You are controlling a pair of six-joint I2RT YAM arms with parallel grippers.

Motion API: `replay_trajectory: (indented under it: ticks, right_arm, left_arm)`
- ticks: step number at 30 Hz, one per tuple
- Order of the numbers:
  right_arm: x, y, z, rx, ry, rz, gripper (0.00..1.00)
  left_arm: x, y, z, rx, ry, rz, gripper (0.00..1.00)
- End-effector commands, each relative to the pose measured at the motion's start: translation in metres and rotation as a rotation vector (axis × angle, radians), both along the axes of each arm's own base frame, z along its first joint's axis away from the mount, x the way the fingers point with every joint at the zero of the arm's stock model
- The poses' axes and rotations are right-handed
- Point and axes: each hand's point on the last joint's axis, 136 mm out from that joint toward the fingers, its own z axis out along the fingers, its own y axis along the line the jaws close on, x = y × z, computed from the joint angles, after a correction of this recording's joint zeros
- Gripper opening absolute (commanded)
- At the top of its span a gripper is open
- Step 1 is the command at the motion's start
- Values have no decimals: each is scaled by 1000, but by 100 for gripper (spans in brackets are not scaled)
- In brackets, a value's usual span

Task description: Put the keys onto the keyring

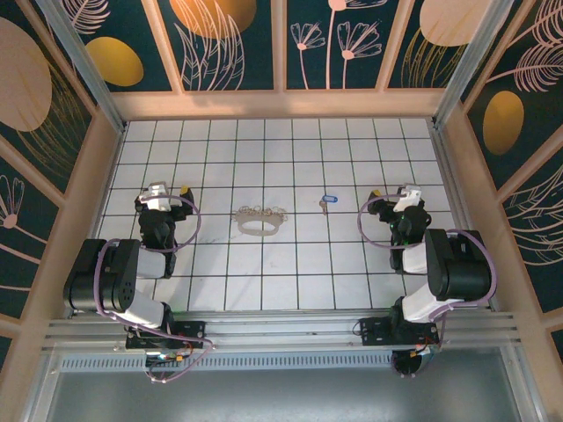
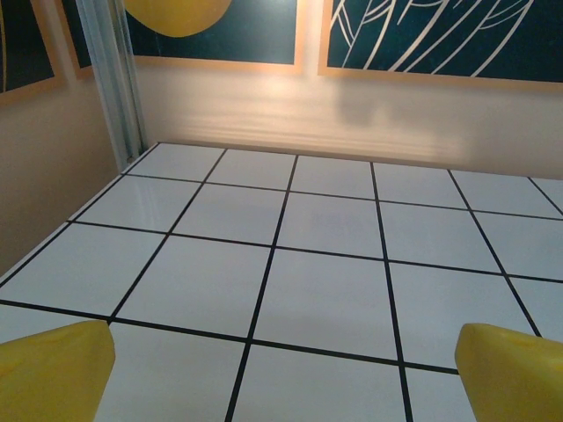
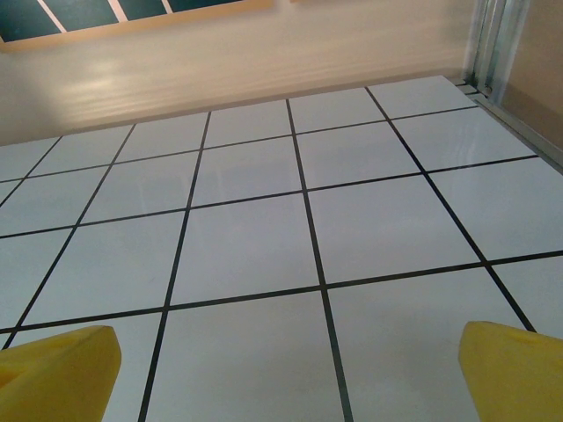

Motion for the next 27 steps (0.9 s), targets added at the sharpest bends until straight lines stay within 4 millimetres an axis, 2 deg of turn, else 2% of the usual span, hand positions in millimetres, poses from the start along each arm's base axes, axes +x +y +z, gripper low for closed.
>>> replay_trajectory:
  ticks: [1, 9, 13, 15, 17, 19, 23, 27]
  right_arm:
    - [3, 2, 17, -13, -65, 26, 99]
    - [2, -1, 35, -3, -57, 3, 93]
    - [3, 4, 47, 46, -18, 19, 90]
    - [3, 7, 58, 96, -17, 20, 90]
    - [5, 9, 70, 220, 1, 9, 92]
    - [7, 7, 82, 350, 20, -25, 99]
    - [9, 18, 104, 456, 4, 17, 99]
    - [14, 46, 103, 463, 74, 91, 99]
  left_arm:
    - [2, 3, 8, 5, -20, 9, 99]
    - [16, 7, 34, -8, 43, 39, 99]
    - [18, 5, 46, -118, 62, 40, 99]
    - [20, 1, 50, -168, 91, 30, 99]
    - [21, -1, 56, -243, 102, 32, 99]
    - [21, -11, 64, -303, 89, -20, 99]
    - [19, -24, 72, -401, 92, -68, 99]
    - [19, -42, 68, -480, 138, -120, 99]
